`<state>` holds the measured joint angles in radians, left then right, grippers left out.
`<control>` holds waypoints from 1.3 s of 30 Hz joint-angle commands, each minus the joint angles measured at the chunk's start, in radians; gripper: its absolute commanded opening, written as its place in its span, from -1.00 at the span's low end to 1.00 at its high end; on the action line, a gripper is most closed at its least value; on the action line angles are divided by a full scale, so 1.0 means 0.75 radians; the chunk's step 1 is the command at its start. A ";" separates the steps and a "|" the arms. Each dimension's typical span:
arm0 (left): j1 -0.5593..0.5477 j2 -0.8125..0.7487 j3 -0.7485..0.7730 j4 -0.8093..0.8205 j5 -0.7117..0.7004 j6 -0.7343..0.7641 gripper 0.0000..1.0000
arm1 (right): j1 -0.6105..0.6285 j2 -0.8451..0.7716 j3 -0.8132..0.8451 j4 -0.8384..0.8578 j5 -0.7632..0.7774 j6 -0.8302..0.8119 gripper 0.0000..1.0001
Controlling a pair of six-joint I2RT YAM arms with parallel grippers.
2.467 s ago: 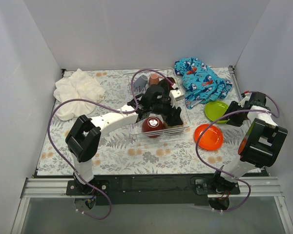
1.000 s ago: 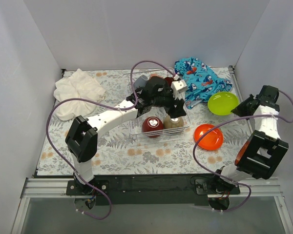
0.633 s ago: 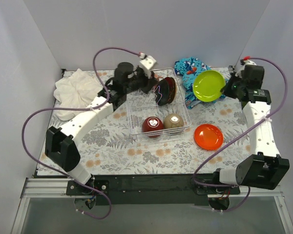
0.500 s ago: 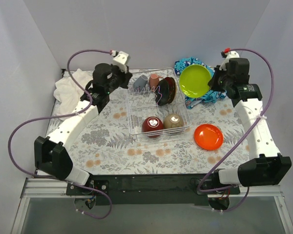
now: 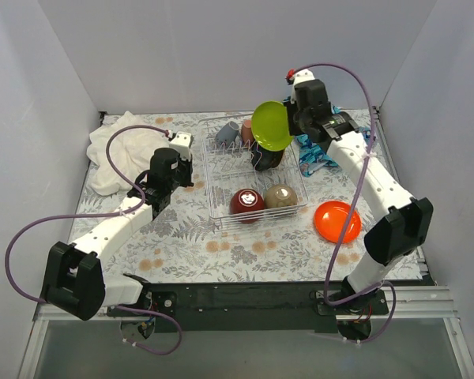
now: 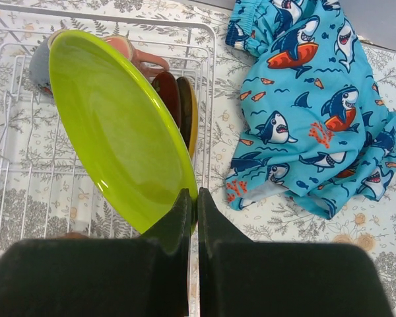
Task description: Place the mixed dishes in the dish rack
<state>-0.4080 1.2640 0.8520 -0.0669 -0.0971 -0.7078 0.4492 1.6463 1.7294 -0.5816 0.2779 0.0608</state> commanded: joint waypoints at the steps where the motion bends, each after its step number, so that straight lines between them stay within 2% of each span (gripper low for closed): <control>1: -0.002 -0.016 0.005 -0.017 0.011 -0.134 -1.00 | 0.086 0.073 0.126 0.070 0.288 0.078 -0.97; 7: -0.002 0.000 0.024 -0.054 0.074 -0.240 -1.00 | 0.164 0.192 0.224 0.002 0.423 0.189 -0.97; 13: -0.002 -0.027 0.050 -0.125 0.166 -0.355 -1.00 | 0.192 0.261 0.265 -0.090 0.585 0.399 -0.97; 25: -0.002 -0.098 0.001 -0.115 0.209 -0.414 -1.00 | 0.327 0.386 0.283 -0.170 0.795 0.467 -0.97; 39: -0.002 -0.172 -0.044 -0.170 0.268 -0.449 -1.00 | 0.393 0.454 0.290 -0.169 1.028 0.555 -0.97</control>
<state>-0.4080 1.1717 0.8249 -0.1741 0.0814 -1.0302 0.7300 1.9884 1.9148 -0.7265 0.9432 0.4126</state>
